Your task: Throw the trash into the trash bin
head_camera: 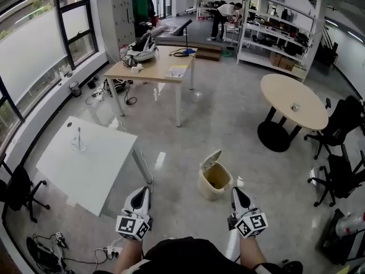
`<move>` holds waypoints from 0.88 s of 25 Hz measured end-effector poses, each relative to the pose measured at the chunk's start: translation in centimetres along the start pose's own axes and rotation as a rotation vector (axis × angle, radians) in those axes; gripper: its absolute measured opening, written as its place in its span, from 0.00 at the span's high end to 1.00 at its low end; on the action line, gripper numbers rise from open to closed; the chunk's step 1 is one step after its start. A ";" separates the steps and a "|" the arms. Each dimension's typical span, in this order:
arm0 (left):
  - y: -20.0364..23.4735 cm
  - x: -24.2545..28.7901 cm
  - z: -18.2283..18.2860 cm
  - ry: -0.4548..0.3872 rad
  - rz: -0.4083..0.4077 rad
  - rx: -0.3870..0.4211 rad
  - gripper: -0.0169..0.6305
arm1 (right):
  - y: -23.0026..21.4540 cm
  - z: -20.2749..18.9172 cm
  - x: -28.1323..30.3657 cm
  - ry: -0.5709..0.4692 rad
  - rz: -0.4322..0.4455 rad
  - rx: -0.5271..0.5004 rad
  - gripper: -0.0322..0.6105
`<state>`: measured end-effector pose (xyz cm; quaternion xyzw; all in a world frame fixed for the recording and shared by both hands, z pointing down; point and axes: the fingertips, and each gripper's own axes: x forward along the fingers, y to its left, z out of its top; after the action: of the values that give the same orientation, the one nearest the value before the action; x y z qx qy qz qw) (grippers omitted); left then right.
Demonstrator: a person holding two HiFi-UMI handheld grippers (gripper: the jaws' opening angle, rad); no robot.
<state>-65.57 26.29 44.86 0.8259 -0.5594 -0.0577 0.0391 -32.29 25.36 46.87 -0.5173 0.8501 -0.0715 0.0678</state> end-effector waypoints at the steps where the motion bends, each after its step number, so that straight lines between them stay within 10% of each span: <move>1: -0.3 0.7 0.0 0.002 -0.024 0.004 0.97 | -0.3 0.1 -0.4 -0.008 -0.022 0.000 0.94; 22: -6.9 9.3 0.2 0.003 -0.531 -0.014 0.97 | 0.5 2.1 -13.4 -0.135 -0.550 -0.026 0.94</move>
<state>-55.87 20.22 43.32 0.9436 -0.3225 -0.0687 0.0294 -26.18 37.40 45.28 -0.7331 0.6720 -0.0415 0.0959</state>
